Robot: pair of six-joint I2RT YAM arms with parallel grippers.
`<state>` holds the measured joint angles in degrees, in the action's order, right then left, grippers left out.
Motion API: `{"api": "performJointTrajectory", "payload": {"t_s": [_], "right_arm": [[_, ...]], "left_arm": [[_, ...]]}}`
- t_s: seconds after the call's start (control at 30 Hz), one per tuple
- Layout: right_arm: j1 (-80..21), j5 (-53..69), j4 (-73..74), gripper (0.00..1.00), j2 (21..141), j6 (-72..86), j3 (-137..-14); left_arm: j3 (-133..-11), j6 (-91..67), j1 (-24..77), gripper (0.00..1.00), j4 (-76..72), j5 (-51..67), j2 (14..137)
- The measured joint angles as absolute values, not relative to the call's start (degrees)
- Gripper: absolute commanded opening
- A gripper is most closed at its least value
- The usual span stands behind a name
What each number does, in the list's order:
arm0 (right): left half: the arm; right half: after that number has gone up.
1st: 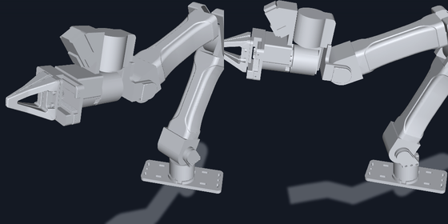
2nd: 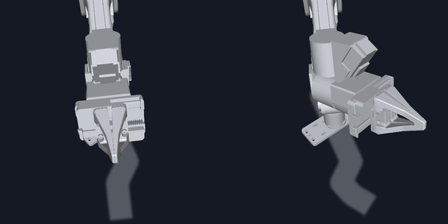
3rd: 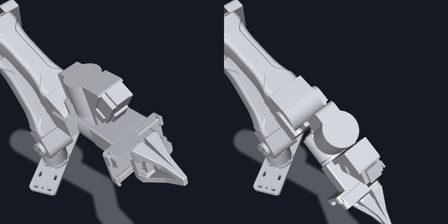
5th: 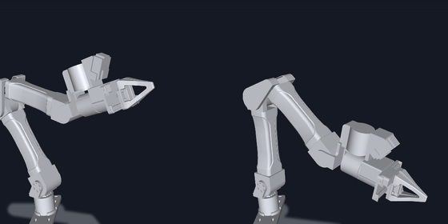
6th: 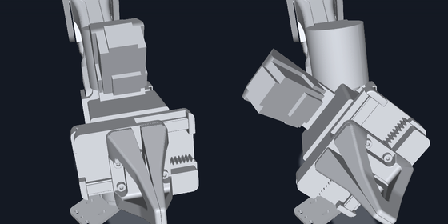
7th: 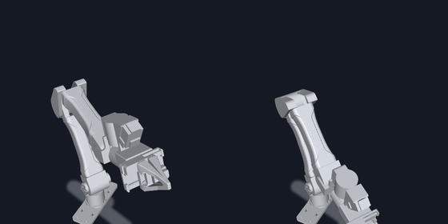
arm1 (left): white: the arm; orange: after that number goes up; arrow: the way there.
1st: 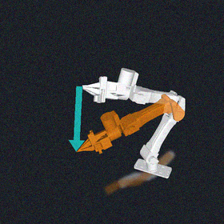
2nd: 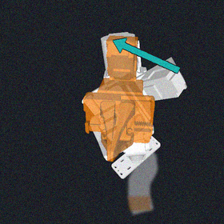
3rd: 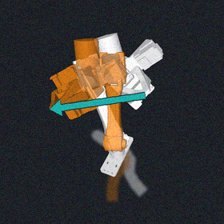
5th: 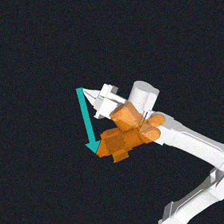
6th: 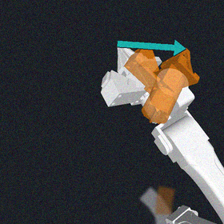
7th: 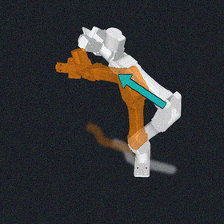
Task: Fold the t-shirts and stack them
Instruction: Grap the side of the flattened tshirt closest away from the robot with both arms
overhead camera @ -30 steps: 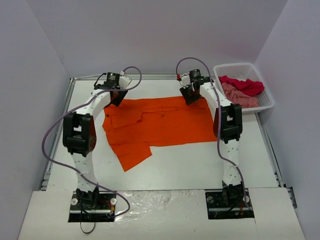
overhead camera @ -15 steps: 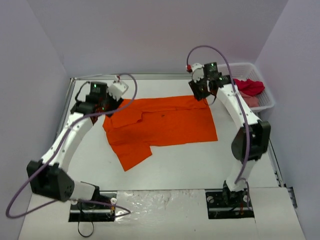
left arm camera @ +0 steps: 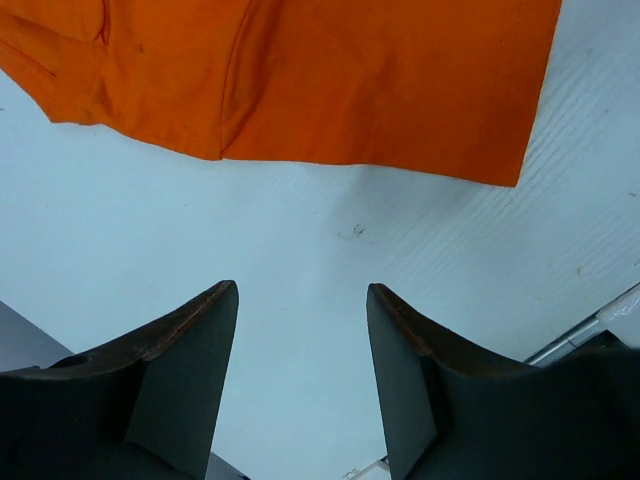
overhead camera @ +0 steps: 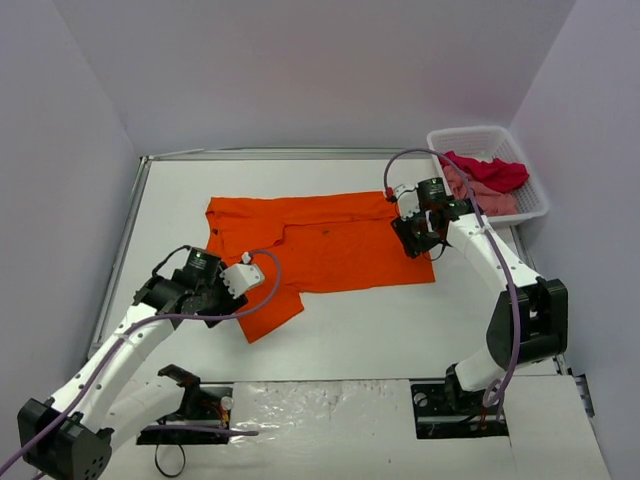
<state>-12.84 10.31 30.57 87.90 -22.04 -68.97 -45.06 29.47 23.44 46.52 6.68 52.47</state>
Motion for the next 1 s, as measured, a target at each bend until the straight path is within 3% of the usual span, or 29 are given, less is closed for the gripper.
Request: {"api": "performJointTrajectory", "payload": {"t_s": [0.13,0.4,1.0], "right_arm": [[-12.51,9.69,29.76,0.36,87.61,-21.02,-66.89],[-10.59,8.71,28.21,0.36,87.61,-19.90,-66.74],[-5.54,7.68,27.55,0.37,88.55,-19.49,-66.74]], "left_arm": [[-45.47,30.74,26.50,0.55,47.62,6.04,53.06],[-45.54,31.33,42.02,0.54,47.20,0.45,60.20],[-36.53,31.46,49.15,0.54,35.68,-3.97,64.79]]}}
